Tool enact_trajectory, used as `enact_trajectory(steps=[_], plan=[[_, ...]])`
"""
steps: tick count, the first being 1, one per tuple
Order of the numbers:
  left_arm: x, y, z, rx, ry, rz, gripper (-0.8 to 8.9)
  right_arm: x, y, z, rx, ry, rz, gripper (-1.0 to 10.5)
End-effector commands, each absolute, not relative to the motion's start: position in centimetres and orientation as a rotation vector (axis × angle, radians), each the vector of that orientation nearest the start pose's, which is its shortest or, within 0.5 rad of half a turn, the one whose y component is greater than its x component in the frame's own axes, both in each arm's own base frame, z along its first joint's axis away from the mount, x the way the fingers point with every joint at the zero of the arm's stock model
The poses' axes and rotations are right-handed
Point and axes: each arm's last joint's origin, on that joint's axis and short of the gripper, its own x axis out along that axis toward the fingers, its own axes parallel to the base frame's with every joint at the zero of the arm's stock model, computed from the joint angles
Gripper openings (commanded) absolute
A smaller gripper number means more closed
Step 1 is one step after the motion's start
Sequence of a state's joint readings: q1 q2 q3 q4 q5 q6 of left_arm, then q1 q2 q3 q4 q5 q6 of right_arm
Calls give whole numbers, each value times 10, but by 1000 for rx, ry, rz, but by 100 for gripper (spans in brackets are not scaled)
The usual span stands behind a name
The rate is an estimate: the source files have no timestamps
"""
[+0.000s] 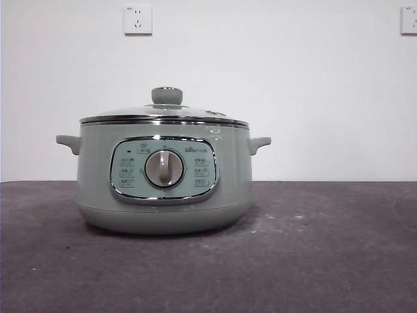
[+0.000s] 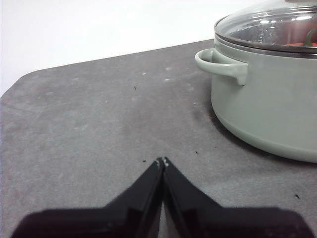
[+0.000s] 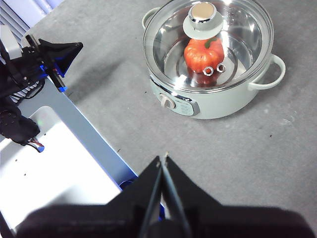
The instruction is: Pick up the pumpkin,open the lid,put the pumpkin in the pot,close the lid
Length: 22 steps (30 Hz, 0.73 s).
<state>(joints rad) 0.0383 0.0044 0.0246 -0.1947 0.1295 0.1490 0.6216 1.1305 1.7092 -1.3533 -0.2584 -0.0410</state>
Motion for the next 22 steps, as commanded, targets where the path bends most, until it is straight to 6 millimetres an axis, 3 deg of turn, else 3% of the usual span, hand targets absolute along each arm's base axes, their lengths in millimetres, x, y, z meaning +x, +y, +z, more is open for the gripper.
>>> enact_trajectory(steps=[1, 8, 16, 22], plan=[[95, 0, 148, 130, 184, -107, -3, 115, 92, 458, -180, 788, 845, 0], [95, 0, 148, 130, 184, -107, -3, 116, 90, 460, -250, 735, 865, 0], [95, 0, 148, 130, 184, -107, -3, 97, 52, 492, -141, 319, 832, 0], [95, 0, 148, 130, 184, -107, -3, 80, 28, 473, -129, 163, 639, 0]])
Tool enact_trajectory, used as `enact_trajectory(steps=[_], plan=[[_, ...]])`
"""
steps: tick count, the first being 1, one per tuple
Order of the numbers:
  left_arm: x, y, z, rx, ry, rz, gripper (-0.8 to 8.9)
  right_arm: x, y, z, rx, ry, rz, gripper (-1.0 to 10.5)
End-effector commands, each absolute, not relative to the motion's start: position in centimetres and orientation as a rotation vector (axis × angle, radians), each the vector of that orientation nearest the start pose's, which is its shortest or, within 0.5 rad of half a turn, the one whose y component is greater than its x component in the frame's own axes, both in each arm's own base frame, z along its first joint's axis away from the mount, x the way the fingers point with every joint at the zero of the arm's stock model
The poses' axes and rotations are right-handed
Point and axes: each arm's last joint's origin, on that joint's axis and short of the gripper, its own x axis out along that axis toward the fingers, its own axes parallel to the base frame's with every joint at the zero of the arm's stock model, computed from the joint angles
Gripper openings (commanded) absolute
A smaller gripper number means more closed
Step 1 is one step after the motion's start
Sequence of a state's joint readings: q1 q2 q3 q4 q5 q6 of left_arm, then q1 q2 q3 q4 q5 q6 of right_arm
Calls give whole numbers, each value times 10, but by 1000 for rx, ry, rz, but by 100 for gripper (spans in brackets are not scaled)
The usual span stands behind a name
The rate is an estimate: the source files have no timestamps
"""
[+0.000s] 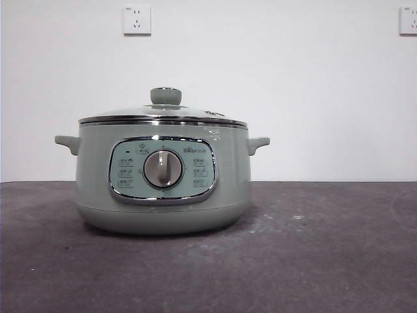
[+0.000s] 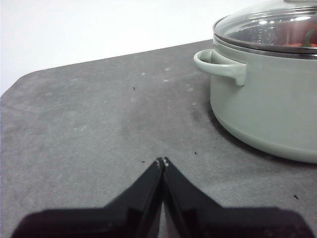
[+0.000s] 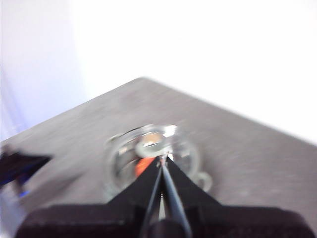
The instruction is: Pick up the pumpkin,open the lid,put the pumpkin in the pot,close the lid
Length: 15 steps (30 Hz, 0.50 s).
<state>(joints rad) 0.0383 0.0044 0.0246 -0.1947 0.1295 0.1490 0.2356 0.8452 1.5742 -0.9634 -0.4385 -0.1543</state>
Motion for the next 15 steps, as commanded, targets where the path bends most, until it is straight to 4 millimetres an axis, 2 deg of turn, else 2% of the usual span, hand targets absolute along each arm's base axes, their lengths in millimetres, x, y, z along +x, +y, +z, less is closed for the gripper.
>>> enact_trajectory(steps=[1, 6, 11, 15], plan=[[95, 0, 148, 130, 184, -107, -3, 79, 26, 466, -132, 125, 614, 0], [95, 0, 148, 130, 184, -107, -3, 76, 20, 420, -156, -25, 538, 0], [95, 0, 148, 130, 184, -107, -3, 82, 20, 357, -166, -84, 518, 0], [95, 0, 148, 130, 184, -107, -3, 88, 18, 306, -118, -68, 416, 0]])
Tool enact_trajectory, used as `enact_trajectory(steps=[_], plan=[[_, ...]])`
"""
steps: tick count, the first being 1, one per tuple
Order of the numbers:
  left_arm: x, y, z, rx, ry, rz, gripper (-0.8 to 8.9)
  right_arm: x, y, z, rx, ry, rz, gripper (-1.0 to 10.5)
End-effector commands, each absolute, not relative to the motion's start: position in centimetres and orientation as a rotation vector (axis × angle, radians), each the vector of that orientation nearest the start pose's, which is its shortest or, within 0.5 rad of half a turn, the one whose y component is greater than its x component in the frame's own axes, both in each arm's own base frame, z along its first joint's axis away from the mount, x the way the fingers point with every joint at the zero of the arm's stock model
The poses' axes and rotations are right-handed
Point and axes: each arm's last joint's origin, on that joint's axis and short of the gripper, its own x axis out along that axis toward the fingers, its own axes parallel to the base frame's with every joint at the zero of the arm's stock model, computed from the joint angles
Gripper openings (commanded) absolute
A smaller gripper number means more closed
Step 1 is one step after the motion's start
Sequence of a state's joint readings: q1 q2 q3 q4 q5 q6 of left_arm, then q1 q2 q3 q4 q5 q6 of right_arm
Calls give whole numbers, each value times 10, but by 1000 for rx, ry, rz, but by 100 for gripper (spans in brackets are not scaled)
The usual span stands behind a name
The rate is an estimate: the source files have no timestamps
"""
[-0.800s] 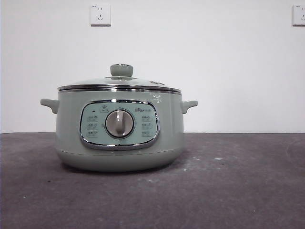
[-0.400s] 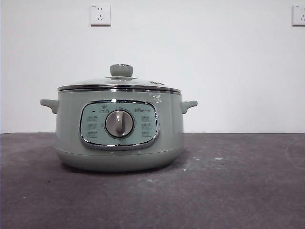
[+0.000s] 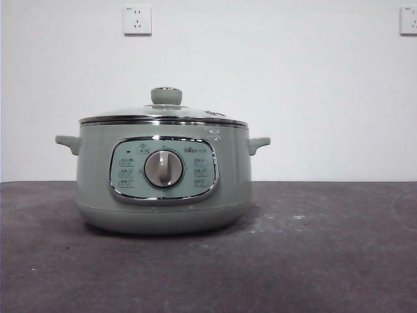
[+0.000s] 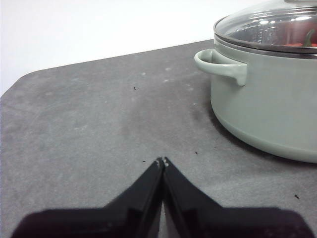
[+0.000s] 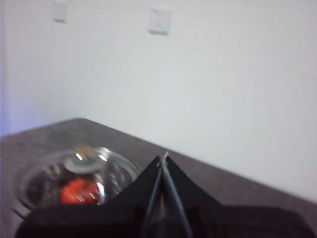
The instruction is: Pick up the pumpkin,open the lid,put the pumpkin in the pot,close the lid
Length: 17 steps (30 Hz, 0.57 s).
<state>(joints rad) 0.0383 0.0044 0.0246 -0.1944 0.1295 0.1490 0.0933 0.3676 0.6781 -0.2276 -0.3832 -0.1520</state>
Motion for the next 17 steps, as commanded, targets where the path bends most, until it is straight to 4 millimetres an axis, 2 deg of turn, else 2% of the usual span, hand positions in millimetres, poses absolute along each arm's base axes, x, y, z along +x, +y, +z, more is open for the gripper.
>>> enact_trajectory(steps=[1, 6, 9, 17], plan=[[95, 0, 148, 130, 184, -107, -3, 89, 17, 295, -101, -57, 389, 0], [95, 0, 148, 130, 184, -107, -3, 91, 13, 243, -42, -21, 247, 0], [95, 0, 148, 130, 184, -107, -3, 91, 12, 219, -31, -12, 196, 0], [95, 0, 148, 130, 184, -107, -3, 95, 12, 169, 22, 66, 189, 0]])
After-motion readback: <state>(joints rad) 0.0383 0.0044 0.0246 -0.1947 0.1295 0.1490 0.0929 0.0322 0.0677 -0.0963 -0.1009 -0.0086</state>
